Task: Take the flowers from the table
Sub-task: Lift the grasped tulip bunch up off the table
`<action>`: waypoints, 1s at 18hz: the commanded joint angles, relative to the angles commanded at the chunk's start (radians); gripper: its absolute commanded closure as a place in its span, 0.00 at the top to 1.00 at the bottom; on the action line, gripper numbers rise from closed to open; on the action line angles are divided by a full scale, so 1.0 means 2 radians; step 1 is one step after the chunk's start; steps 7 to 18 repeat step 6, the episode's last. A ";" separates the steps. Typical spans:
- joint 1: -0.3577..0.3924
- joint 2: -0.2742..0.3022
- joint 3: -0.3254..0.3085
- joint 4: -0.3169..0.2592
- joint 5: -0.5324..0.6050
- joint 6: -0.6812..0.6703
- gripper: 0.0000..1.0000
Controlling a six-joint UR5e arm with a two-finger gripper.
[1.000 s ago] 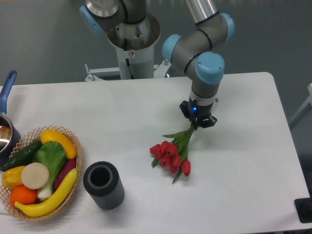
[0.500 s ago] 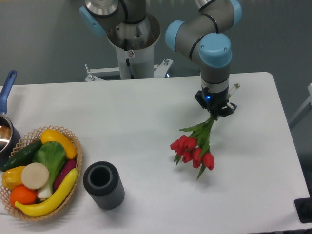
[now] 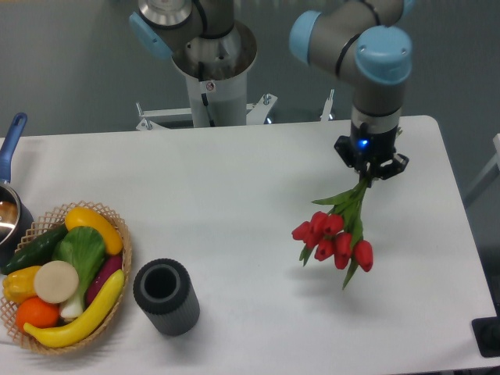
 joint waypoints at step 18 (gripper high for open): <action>0.012 -0.003 0.012 -0.009 0.000 0.002 0.00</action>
